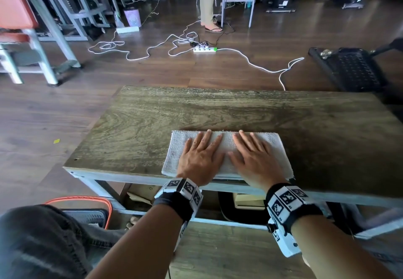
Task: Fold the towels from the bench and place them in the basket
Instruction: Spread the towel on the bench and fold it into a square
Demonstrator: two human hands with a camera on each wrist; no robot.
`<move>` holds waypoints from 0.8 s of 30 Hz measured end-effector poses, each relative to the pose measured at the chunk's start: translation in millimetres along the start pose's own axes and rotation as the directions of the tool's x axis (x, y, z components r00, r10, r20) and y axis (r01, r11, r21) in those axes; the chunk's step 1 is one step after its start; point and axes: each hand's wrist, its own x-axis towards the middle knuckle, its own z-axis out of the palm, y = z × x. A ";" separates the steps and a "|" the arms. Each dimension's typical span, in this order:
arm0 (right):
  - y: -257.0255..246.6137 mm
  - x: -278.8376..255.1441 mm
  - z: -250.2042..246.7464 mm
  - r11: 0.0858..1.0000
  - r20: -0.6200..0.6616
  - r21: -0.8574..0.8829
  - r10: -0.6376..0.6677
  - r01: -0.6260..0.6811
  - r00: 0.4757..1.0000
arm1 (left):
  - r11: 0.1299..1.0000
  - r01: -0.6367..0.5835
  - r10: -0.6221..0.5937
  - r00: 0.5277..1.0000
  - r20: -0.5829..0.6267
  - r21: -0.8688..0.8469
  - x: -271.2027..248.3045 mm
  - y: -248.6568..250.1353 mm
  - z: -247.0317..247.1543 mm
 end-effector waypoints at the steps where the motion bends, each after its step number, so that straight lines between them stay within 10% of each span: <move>1: 2.9 -1.6 -1.3 1.000 0.008 -0.002 0.010 -0.010 1.000 | 1.000 0.011 -0.011 1.000 0.000 0.004 -1.3 -2.4 -0.7; 24: -2.8 -10.5 -16.6 0.982 0.093 -0.022 0.190 -0.189 0.977 | 0.917 0.350 -0.373 0.922 -0.106 -0.191 -31.7 -46.7 -6.5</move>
